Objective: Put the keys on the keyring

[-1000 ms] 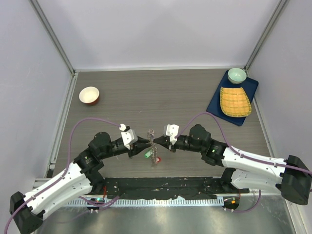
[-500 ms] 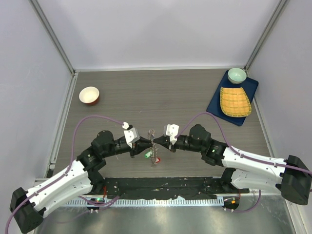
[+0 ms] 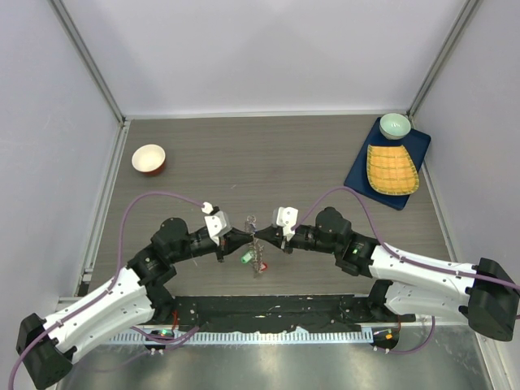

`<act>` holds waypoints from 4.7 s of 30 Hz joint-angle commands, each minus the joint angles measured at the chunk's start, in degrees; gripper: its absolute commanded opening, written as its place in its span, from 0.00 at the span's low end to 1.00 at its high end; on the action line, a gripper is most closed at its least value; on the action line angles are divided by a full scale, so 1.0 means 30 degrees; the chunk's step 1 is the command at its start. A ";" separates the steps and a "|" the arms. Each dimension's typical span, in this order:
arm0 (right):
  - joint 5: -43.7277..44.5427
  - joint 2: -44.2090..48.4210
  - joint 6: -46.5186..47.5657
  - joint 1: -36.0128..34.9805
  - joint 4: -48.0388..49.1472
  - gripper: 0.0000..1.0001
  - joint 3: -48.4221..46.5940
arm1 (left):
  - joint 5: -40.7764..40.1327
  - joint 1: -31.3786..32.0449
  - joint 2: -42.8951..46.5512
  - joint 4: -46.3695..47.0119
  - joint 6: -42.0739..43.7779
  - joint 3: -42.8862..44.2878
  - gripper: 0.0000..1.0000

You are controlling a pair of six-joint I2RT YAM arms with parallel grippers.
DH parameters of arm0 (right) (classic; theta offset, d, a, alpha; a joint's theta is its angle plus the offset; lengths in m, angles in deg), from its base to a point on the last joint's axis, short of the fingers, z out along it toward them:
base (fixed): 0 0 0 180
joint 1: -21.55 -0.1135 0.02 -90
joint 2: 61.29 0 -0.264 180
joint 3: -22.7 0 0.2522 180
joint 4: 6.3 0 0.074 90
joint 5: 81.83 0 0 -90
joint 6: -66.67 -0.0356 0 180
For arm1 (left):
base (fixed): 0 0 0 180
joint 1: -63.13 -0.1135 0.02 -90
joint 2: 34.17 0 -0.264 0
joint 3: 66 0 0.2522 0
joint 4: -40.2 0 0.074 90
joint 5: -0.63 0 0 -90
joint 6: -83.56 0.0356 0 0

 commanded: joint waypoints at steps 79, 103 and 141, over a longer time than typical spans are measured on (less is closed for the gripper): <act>0.3372 -1.3180 -1.3207 0.9422 -0.2106 0.19 -0.4578 | -0.7254 -0.0369 0.3593 -0.7308 0.2337 0.2689 0.00; 0.0121 -0.2088 -0.2263 0.6614 -0.5213 0.01 -0.4053 | -0.1256 -0.0340 0.3332 -0.5756 0.4650 0.3156 0.00; -0.4450 0.1674 0.3346 0.1190 -0.4303 0.01 -0.1999 | 0.3380 -0.0340 -0.1064 -0.4583 0.6732 0.4095 0.00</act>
